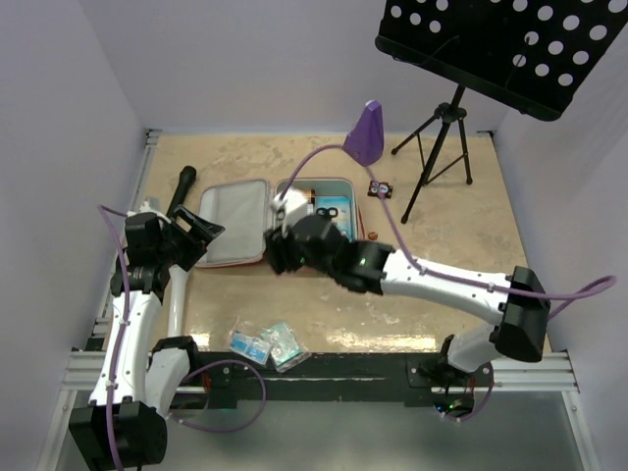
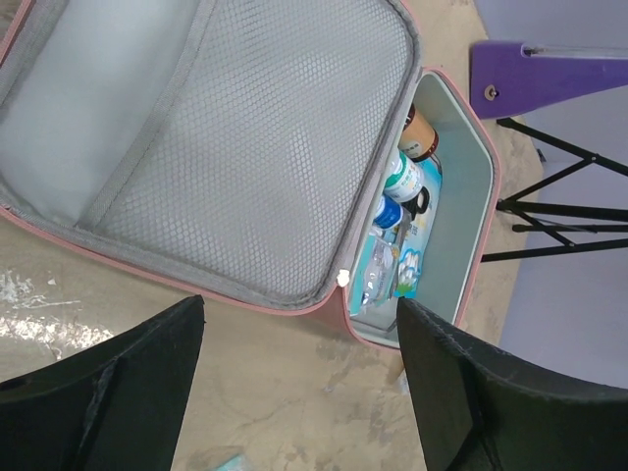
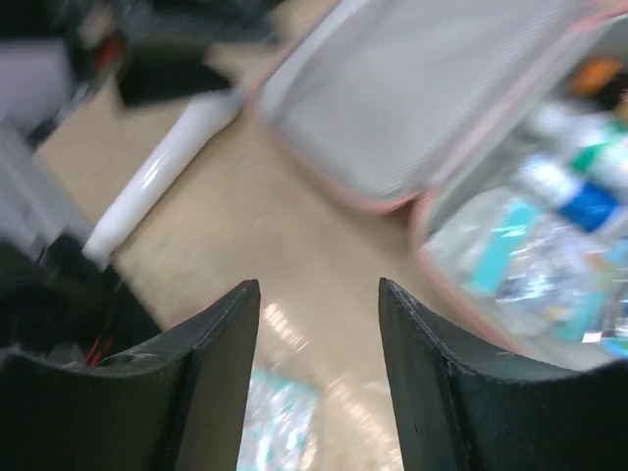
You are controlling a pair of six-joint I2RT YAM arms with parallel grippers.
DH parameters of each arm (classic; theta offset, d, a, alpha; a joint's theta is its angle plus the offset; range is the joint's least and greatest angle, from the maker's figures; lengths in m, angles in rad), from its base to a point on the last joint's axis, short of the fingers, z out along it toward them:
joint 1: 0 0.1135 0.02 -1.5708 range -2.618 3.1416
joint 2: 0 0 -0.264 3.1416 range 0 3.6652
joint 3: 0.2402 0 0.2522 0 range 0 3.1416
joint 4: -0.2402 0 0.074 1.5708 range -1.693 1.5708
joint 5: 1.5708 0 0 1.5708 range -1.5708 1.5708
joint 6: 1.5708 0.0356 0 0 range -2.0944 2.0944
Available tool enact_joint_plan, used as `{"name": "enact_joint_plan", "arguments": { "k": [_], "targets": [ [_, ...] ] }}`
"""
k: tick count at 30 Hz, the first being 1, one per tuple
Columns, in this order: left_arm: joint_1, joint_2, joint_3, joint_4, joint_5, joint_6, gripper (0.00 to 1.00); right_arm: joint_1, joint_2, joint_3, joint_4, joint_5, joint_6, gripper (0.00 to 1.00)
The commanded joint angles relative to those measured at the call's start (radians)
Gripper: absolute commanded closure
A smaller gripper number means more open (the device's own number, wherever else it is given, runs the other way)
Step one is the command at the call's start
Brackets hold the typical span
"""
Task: Organize the medicine kit
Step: Adjust the medicine box at the center of the board.
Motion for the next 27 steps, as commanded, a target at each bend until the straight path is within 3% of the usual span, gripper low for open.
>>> {"name": "enact_joint_plan", "arguments": {
  "k": [1, 8, 18, 23, 27],
  "targets": [
    [-0.004, -0.028, -0.013, 0.034, -0.008, 0.014, 0.16, 0.156, 0.031, -0.171, 0.010, -0.020, 0.012, 0.43],
    [-0.002, -0.079, -0.056, 0.043, -0.005, 0.002, 0.15, 0.271, 0.078, -0.256, 0.082, -0.071, 0.080, 0.34],
    [-0.002, -0.076, -0.064, 0.031, -0.011, 0.016, 0.11, 0.289, 0.171, -0.259, 0.067, 0.003, 0.146, 0.36],
    [-0.004, -0.065, -0.067, 0.049, -0.008, 0.014, 0.11, 0.270, 0.059, -0.251, 0.036, 0.121, 0.204, 0.36],
    [-0.002, -0.055, -0.063, 0.087, 0.021, -0.001, 0.12, 0.170, -0.047, -0.239, 0.010, 0.174, 0.230, 0.36]
  ]
}}
